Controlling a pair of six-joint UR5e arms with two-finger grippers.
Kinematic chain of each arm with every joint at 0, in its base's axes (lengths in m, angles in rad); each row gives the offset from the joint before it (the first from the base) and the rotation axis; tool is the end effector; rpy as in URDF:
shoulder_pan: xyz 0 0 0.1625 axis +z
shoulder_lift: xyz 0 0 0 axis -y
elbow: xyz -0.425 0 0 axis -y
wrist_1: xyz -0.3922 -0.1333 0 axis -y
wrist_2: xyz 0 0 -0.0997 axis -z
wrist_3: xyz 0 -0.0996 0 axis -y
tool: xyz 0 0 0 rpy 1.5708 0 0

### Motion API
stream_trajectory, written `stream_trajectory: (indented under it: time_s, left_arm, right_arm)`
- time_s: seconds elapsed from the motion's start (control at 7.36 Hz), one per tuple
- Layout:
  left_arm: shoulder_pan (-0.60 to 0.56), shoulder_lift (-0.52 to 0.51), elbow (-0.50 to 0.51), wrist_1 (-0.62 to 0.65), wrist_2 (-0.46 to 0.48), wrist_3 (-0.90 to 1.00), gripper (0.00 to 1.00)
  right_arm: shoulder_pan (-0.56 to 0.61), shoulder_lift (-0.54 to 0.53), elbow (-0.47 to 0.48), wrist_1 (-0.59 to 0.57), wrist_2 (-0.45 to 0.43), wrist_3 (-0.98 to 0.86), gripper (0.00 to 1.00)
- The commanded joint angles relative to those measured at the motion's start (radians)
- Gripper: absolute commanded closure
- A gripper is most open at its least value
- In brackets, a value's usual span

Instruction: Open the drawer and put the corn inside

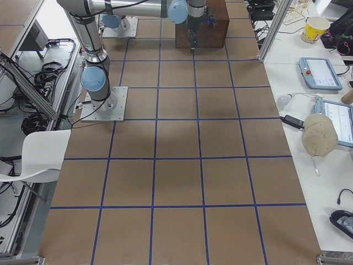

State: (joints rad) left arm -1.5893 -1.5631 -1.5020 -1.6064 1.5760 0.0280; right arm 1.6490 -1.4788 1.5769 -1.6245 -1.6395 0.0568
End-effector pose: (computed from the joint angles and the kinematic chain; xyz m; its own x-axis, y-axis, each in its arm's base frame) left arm -0.1419 -0.4889 0.5220 -0.9989 0.0463 -0.0063 0.0465 0.9981 -0.0407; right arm 0.1671 -0.5131 0.4436 -0.9972 -0.0243 0.0710 -0.0215 0.9990 0.0404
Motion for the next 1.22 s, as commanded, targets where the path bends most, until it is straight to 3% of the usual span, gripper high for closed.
stream_trajectory:
  time_s: [0.0,1.09]
  left_arm:
    - [0.0,-0.003,0.003,-0.016,0.025,0.001,0.0]
    - [0.0,-0.009,0.003,-0.007,0.016,0.003,0.0]
  right_arm:
    - [0.0,0.0,0.0,-0.002,0.001,0.0,0.0]
    - [0.0,0.0,0.0,0.0,0.001,0.0,0.0]
